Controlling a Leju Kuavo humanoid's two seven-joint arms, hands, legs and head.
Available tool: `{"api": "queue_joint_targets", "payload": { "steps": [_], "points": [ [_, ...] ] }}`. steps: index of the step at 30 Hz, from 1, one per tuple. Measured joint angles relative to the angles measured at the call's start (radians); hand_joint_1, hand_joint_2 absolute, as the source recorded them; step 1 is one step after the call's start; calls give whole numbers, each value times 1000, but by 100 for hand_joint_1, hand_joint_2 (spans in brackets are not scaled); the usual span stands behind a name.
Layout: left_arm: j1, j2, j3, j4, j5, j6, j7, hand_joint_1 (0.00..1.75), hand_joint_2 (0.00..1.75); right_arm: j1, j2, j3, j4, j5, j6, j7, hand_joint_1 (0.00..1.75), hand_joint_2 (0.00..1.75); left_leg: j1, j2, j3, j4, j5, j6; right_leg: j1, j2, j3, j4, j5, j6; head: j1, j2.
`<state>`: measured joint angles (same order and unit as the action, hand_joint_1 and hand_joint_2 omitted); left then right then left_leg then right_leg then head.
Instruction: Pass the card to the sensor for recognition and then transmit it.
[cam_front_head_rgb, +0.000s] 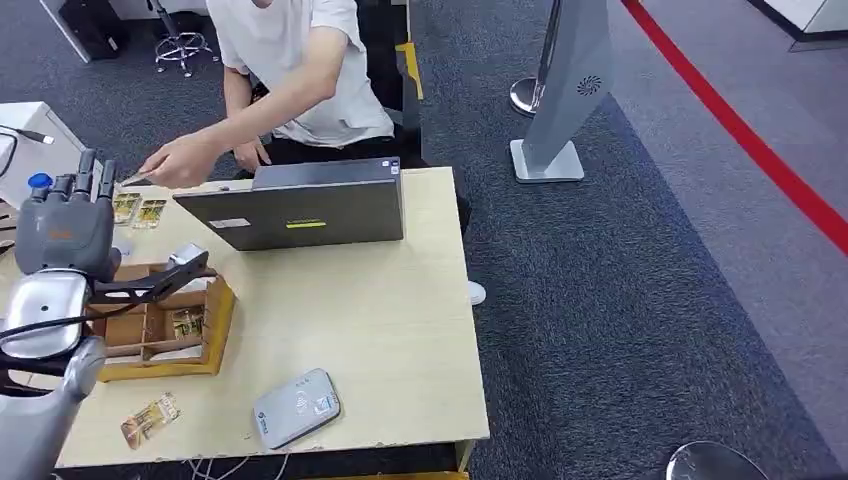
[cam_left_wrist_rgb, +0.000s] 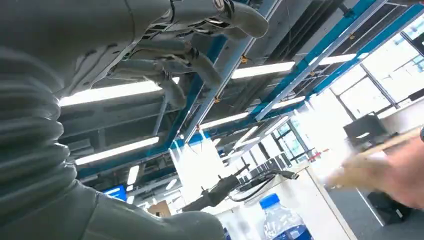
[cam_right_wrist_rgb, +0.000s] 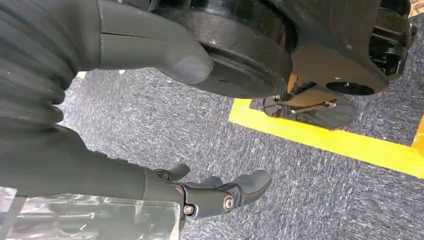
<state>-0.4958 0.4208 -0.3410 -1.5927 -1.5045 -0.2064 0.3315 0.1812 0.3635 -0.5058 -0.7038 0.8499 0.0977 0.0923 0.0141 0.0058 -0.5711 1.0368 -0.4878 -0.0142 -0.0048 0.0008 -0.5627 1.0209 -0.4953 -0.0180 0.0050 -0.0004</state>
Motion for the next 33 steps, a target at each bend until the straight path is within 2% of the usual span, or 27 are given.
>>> {"api": "queue_joint_targets", "payload": {
  "steps": [6,8,11,15,17,19,21,22,23,27,33],
  "points": [
    [20,13,19,-3,0,-3,27,0,175,0,0,0,0,0,0,-2,0,175,0,0,-1,0,0,0,0,1,0,1,0,0,1,0],
    [55,24,62,-13,0,4,24,0,175,0,0,0,0,-1,-2,-1,0,175,0,1,-1,0,0,0,0,2,0,1,0,0,0,0],
    [152,60,168,-45,0,37,1,0,175,1,0,0,0,-8,-6,7,0,175,0,4,0,-2,-1,-1,0,5,-1,1,-1,-1,0,0],
    [335,109,425,-81,0,97,-79,0,175,3,-1,-5,0,-27,-19,28,0,175,0,10,1,-4,-2,-2,0,11,-2,1,-1,-2,0,0],
    [429,119,623,-81,0,142,-175,0,175,6,-2,-10,-2,-44,-29,36,0,175,1,12,1,-5,-3,-3,0,13,-3,1,-2,-2,0,0],
    [492,119,856,-72,0,179,-274,0,175,14,-2,-14,-13,-59,-34,48,0,175,2,13,0,-5,-3,-4,2,14,-4,1,-2,-2,0,0],
    [525,119,1060,-40,0,203,-341,0,175,23,-2,-16,-28,-66,-34,61,0,175,2,13,0,-5,-3,-4,2,14,-5,1,-3,-3,0,0],
    [538,119,1158,-16,0,211,-354,0,175,27,-2,-16,-35,-70,-34,69,0,175,2,13,0,-5,-3,-4,2,14,-5,1,-3,-3,0,0],
    [546,118,1244,6,0,212,-350,0,175,29,-2,-18,-42,-73,-33,72,0,175,3,13,0,-5,-4,-4,2,14,-5,1,-3,-3,0,0],
    [536,101,1474,80,0,208,-281,0,175,36,-2,-23,-74,-72,-35,101,0,175,3,8,-1,-5,-3,-4,2,8,-3,0,-3,-3,0,0],
    [481,22,1700,158,34,203,-211,0,175,42,-2,-23,-112,-90,-35,122,0,175,2,3,1,-5,-3,-4,1,3,0,-1,-3,-3,0,0]
  ]
}}
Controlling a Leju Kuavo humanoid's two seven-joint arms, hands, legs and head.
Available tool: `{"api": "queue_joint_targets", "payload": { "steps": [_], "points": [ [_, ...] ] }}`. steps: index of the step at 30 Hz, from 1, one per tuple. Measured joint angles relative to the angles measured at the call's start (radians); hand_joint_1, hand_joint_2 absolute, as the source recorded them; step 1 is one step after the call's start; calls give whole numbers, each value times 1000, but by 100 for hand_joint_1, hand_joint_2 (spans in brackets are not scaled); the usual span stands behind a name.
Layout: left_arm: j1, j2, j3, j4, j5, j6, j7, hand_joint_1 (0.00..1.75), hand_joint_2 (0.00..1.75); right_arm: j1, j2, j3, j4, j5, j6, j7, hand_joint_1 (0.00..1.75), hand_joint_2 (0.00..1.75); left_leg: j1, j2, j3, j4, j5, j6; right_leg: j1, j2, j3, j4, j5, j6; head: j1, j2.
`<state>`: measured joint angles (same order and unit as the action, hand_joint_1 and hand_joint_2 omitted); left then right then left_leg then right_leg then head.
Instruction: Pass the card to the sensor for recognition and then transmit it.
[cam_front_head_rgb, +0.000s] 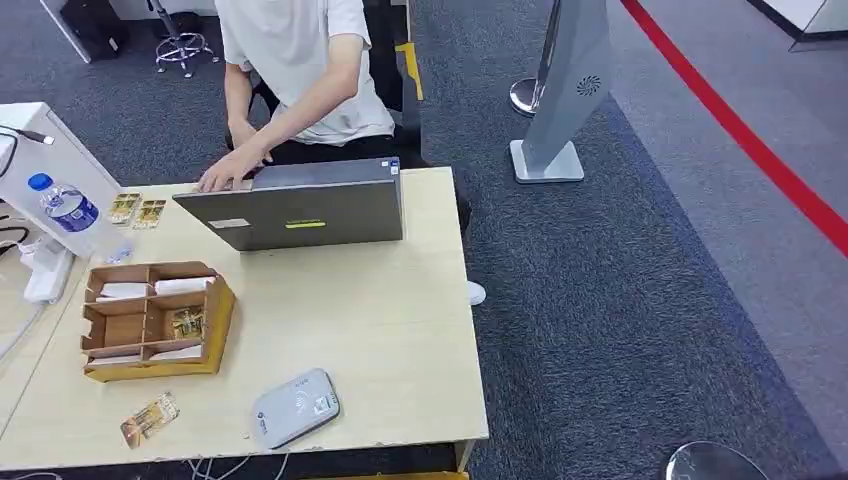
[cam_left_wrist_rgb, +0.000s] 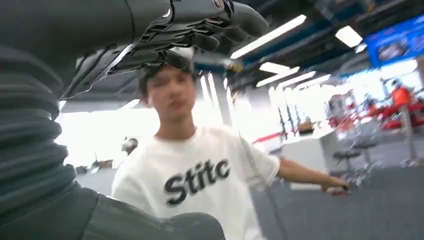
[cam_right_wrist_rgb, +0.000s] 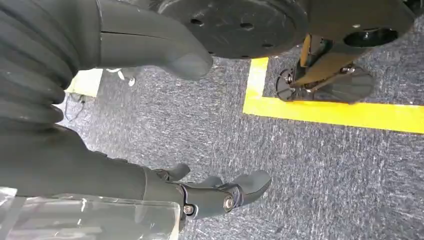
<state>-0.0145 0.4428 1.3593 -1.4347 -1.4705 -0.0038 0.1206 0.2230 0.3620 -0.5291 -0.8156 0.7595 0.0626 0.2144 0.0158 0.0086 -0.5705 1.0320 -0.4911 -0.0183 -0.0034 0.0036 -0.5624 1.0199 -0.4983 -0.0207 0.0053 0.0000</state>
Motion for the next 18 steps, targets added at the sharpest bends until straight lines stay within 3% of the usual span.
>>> {"api": "queue_joint_targets", "payload": {
  "steps": [3,5,7,10,14,16,18],
  "points": [
    [-15,-70,79,46,150,-15,78,0,175,3,0,0,-12,-31,-13,6,0,175,-2,-1,1,0,0,0,-2,-1,1,0,0,0,0,0],
    [-14,-133,112,97,369,2,155,0,175,2,0,-2,-16,-38,-21,5,0,175,-4,-1,2,0,0,1,-4,0,1,0,0,0,0,0],
    [-10,-206,133,164,541,45,172,0,175,-4,1,-14,-16,-34,-22,-3,0,175,-3,-2,1,0,1,1,-3,-1,1,0,0,1,0,0],
    [-10,-276,145,230,574,76,164,0,175,-12,2,-30,-16,-22,-22,-11,0,175,-2,-4,0,1,1,2,-2,-4,2,-1,0,1,2,0],
    [-10,-312,157,260,582,68,181,0,175,-15,2,-46,-16,-18,-22,-18,0,175,-3,-4,0,1,1,2,-3,-4,1,-1,0,1,0,0],
    [-10,-331,162,269,643,50,214,0,175,-17,2,-52,-16,-18,-24,-23,0,175,-3,-4,1,1,1,2,-3,-4,1,-1,0,1,0,0],
    [-11,-377,170,305,770,47,206,0,175,-18,2,-54,-14,-27,-29,-46,0,175,-4,-4,1,1,1,2,-4,-4,1,-1,1,1,0,0]
  ]
}}
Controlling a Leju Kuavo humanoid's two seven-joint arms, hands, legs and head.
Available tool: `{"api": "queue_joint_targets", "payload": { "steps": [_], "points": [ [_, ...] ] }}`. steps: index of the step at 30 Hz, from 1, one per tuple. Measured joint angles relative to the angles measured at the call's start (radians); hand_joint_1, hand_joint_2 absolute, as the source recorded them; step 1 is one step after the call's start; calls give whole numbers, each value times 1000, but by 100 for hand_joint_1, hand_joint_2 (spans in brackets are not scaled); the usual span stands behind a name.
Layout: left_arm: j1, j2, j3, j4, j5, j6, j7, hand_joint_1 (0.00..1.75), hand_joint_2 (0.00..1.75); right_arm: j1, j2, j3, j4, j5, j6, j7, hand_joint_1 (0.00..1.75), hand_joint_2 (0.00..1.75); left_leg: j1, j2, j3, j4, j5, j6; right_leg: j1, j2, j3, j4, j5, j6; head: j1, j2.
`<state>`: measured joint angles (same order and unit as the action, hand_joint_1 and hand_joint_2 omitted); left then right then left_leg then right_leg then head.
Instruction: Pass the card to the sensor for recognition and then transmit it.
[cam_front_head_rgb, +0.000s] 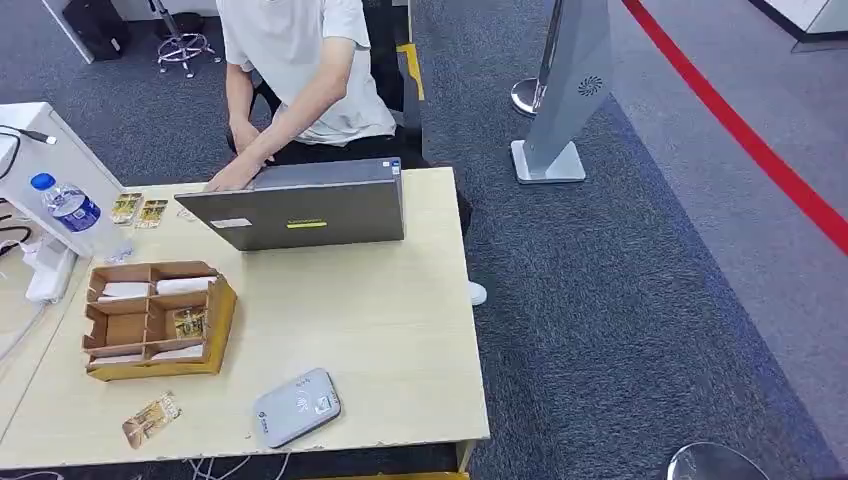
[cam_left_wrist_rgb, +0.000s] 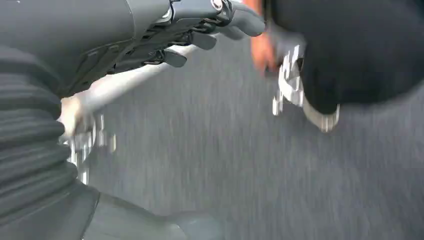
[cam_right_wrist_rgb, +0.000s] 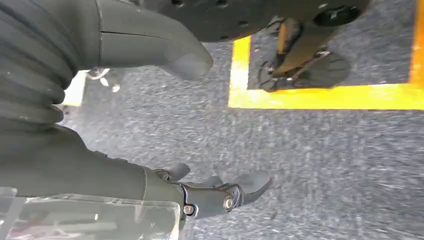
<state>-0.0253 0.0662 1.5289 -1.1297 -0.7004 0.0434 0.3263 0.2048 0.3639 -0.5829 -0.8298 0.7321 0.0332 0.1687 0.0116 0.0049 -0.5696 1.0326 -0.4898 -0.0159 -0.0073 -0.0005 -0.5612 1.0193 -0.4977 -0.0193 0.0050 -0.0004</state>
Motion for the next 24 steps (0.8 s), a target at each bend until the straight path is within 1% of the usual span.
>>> {"api": "queue_joint_targets", "payload": {
  "steps": [1,2,4,5,6,8,10,12,15,18,22,23,24],
  "points": [
    [-1,-19,2,29,49,8,-26,0,175,-2,1,-1,2,-5,-2,-15,0,175,0,0,0,0,0,1,-1,0,0,0,0,0,0,0],
    [-3,-45,2,74,90,21,-67,0,175,-6,1,-4,5,-10,-6,-31,0,175,-1,0,0,0,0,1,-1,0,0,0,0,0,0,0],
    [-7,-83,2,183,114,25,-158,0,175,-13,1,-15,16,-3,-13,-61,0,175,0,0,0,0,0,1,-1,0,0,0,0,0,1,0],
    [-10,-96,2,225,118,20,-194,0,175,-17,1,-18,20,-1,-16,-70,0,175,0,0,0,0,0,1,-1,0,0,0,0,1,1,0],
    [-14,-106,2,296,127,-1,-252,0,175,-19,1,-23,25,4,-19,-81,0,175,-1,0,0,0,0,2,-1,0,0,0,1,1,0,0],
    [-21,-122,0,396,130,-27,-300,0,175,-19,1,-23,29,10,-23,-84,0,175,-1,0,0,0,0,2,-1,0,0,0,1,2,0,0],
    [-29,-136,-2,485,124,-33,-311,0,175,-19,1,-23,30,8,-22,-75,0,175,-1,0,0,0,0,2,-1,0,0,0,1,2,0,0],
    [-34,-150,-9,558,102,-41,-307,0,175,-17,1,-16,29,0,-17,-47,0,175,-1,0,0,1,0,2,-2,0,-1,0,1,2,1,0],
    [-37,-180,-40,651,42,-51,-265,0,175,-5,1,13,11,-19,-8,-6,0,175,-1,0,0,1,0,2,-2,0,-1,0,2,2,0,0],
    [-39,-212,-72,711,18,-53,-256,0,175,8,2,47,-6,-31,-4,4,0,175,-1,0,0,1,0,2,-1,0,-1,0,2,2,0,0],
    [-44,-230,-95,763,10,-57,-253,0,175,19,2,72,-24,-32,-4,9,0,175,-1,0,0,1,0,2,-1,0,-1,0,2,2,0,0],
    [-44,-234,-104,770,-5,-65,-247,0,175,23,2,78,-29,-35,-4,12,0,0,-1,0,0,1,0,2,-1,0,-1,0,2,2,0,0],
    [-44,-236,-114,777,-31,-76,-239,0,175,28,2,86,-34,-46,-3,17,0,0,0,0,0,1,0,2,-1,0,-1,0,2,2,0,0]
  ]
}}
